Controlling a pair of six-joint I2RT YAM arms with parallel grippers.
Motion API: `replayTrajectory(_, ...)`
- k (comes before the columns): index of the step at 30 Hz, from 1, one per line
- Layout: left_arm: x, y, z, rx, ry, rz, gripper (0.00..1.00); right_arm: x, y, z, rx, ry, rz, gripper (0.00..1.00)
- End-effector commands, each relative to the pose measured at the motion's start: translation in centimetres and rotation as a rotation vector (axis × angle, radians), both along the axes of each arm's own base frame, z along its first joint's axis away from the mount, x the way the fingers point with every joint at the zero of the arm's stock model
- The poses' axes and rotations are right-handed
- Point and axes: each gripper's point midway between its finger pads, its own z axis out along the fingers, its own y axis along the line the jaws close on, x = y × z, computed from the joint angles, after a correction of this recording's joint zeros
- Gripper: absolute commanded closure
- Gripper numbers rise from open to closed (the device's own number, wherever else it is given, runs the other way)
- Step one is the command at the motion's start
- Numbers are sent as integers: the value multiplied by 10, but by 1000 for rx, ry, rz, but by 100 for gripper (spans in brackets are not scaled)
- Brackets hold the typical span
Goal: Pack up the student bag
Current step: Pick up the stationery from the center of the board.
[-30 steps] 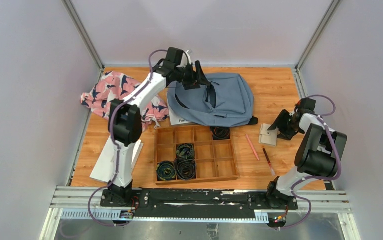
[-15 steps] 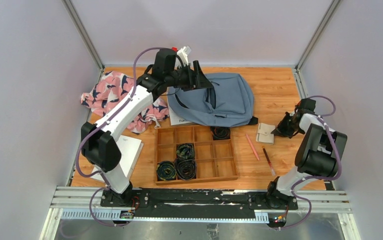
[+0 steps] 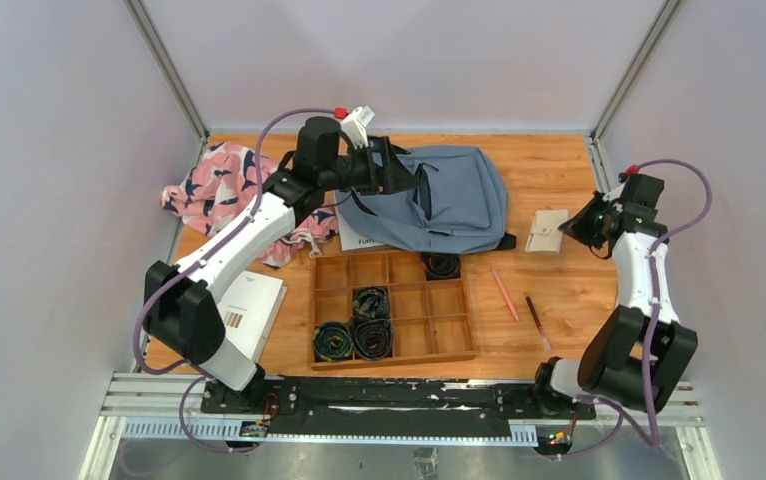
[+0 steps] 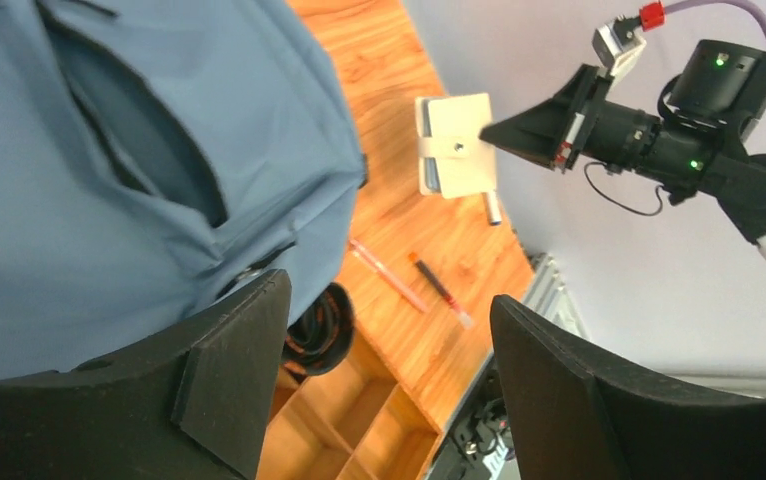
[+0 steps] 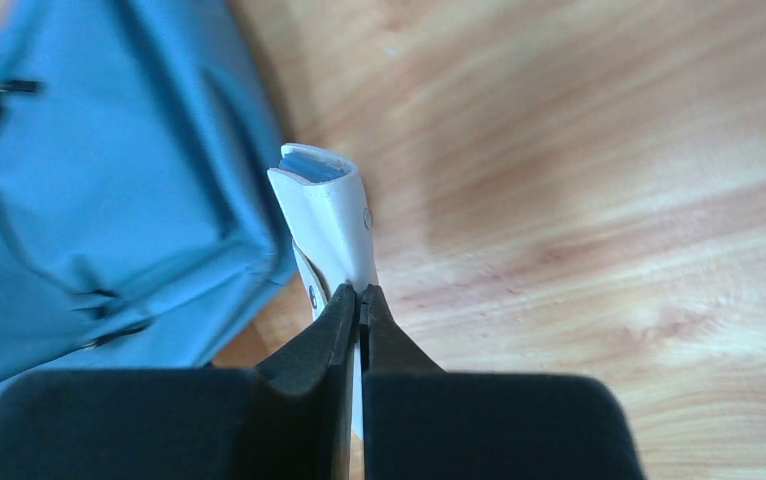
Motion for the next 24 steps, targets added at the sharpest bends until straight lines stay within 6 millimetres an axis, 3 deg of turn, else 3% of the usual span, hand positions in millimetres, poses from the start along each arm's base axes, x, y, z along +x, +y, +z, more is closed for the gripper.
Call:
replayTrajectory(1, -16, -19, 38, -185, -150, -129, 20, 15, 24, 78, 50, -238, 86, 100)
replayTrajectory(5, -36, -32, 28, -143, -228, -216, 12, 19, 51, 125, 103, -352, 196, 100)
replayTrajectory(8, -34, -29, 18, -124, -237, -136, 6, 22, 90, 160, 230, -476, 347, 100)
replayTrajectory(10, -34, -29, 16, -135, -236, -130, 5, 20, 117, 172, 282, -517, 436, 100)
replayTrajectory(15, -35, -36, 18, -199, -201, -138, 5, 16, 192, 177, 331, -486, 648, 100)
replayTrajectory(17, -32, -34, 17, -204, -190, -105, 6, 15, 212, 179, 343, -487, 700, 100)
replayTrajectory(24, -25, -26, 11, -199, -194, -21, 6, 19, 249, 181, 446, -488, 769, 100)
